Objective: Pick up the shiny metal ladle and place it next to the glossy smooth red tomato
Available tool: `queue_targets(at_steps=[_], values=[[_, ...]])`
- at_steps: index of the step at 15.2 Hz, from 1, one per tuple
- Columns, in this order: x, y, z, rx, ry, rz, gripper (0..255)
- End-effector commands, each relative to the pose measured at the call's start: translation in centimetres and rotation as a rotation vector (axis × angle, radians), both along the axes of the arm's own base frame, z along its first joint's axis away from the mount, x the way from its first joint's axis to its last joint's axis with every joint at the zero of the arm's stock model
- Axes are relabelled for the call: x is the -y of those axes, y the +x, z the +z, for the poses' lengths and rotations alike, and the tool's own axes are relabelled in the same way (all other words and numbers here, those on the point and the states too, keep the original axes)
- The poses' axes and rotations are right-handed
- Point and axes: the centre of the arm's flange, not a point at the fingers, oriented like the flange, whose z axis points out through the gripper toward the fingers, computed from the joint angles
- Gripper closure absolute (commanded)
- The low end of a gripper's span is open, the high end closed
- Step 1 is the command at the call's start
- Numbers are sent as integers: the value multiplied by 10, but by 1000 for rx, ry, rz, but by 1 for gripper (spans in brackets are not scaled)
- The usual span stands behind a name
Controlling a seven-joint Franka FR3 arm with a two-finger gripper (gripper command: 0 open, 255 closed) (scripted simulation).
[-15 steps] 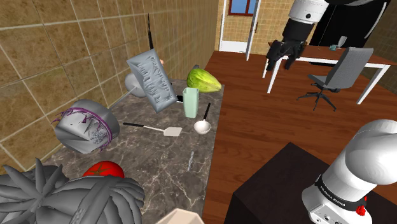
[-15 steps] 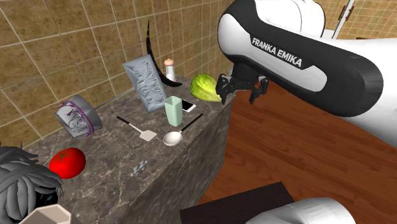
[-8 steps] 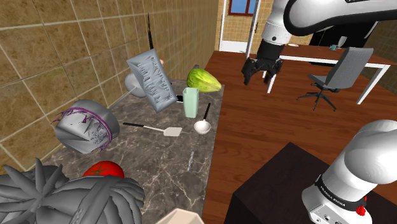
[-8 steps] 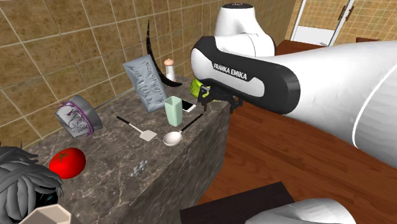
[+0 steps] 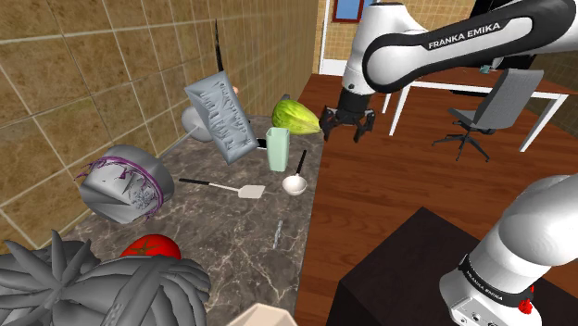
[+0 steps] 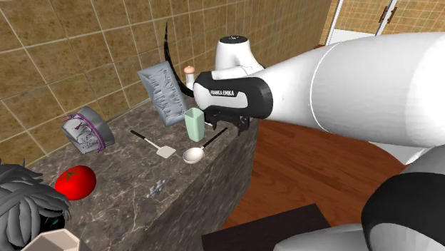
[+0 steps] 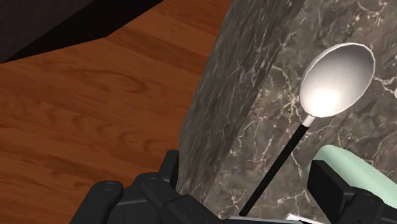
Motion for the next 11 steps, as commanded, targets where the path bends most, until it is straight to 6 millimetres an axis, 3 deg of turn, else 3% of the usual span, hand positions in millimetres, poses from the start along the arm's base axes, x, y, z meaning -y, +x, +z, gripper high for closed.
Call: queue_targets(at_steps=[1, 11], values=[[-11, 17, -18, 2, 6, -52, 0], [-47, 107, -109, 3, 27, -298, 0]])
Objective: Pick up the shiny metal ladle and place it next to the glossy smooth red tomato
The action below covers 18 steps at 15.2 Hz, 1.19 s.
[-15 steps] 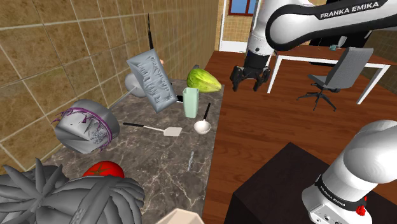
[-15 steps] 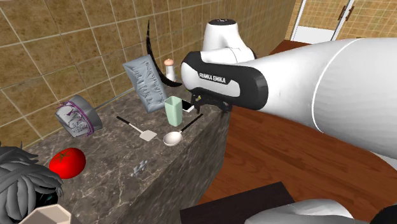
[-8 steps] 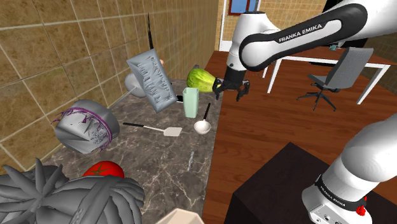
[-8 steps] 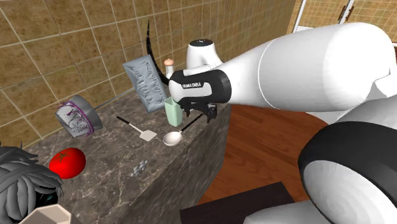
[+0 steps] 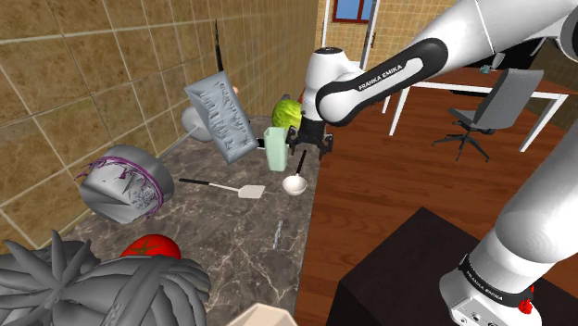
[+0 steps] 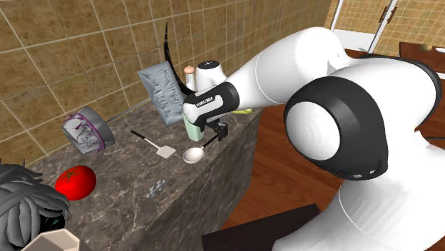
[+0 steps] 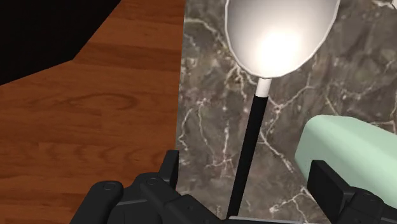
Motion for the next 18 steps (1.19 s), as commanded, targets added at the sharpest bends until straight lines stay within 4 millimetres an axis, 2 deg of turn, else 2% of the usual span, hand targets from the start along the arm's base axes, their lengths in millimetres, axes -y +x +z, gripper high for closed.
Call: queue_targets(at_steps=[1, 9, 17, 18], values=[[-7, 17, -23, 1, 6, -53, 0], [-6, 24, -64, 1, 6, -56, 0], [-6, 24, -64, 1, 6, -56, 0], [-6, 24, -64, 1, 6, -56, 255]])
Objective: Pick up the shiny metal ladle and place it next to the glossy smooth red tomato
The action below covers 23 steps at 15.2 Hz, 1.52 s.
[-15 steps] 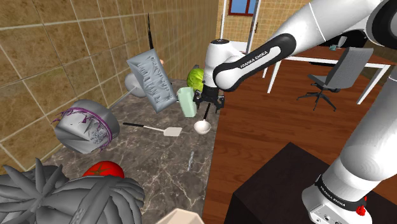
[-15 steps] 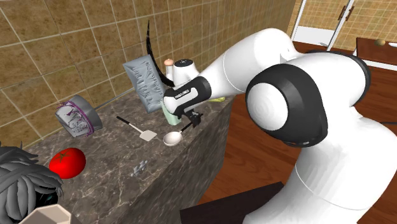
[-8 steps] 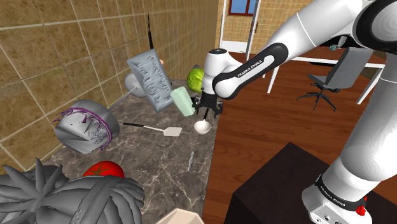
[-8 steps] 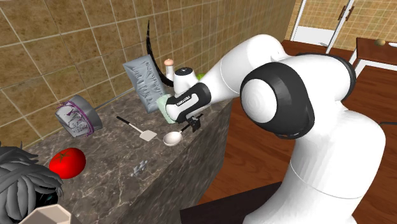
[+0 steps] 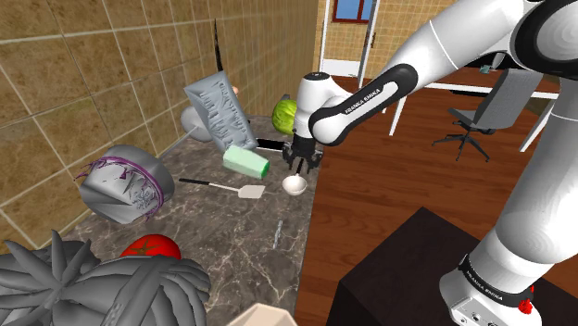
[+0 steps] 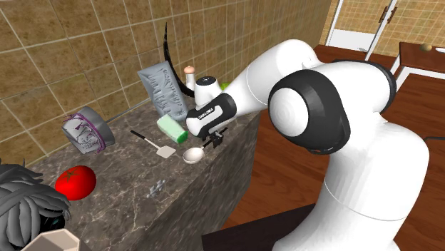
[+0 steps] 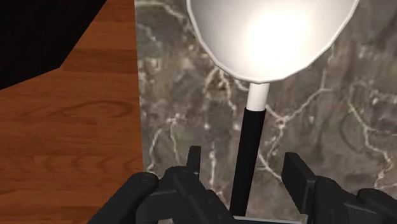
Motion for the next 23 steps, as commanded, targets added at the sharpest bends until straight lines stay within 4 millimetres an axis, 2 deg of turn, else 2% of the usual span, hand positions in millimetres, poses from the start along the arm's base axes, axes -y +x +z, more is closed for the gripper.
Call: queue_targets(at_steps=[1, 9, 23], values=[[0, 0, 0, 0, 0, 0, 255], [0, 0, 0, 0, 0, 0, 255], [0, 0, 74, 0, 0, 0, 255]])
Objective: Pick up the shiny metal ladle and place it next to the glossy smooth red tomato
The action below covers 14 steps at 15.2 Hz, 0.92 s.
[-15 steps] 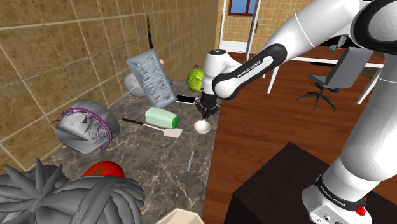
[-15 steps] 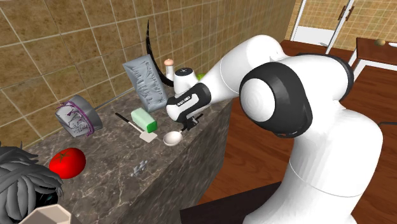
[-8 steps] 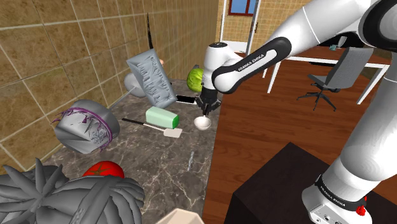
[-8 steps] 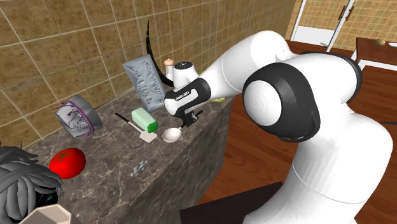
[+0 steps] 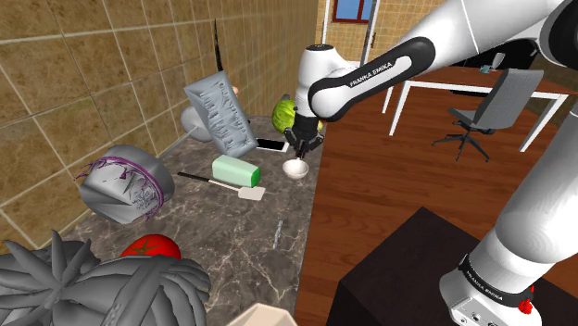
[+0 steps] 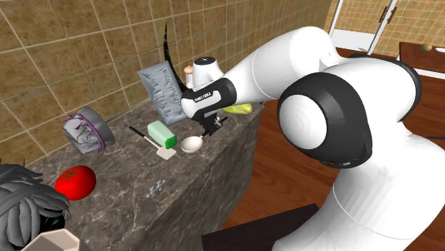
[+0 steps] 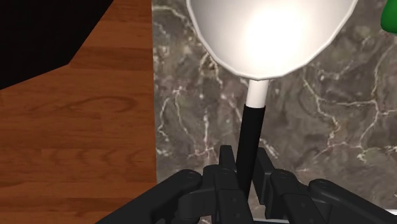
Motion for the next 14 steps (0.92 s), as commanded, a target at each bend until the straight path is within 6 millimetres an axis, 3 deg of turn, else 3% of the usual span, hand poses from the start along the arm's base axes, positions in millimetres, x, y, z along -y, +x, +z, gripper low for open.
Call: queue_targets(at_steps=[1, 14], values=[[0, 0, 11, 0, 0, 0, 255], [0, 0, 80, 0, 0, 0, 255]])
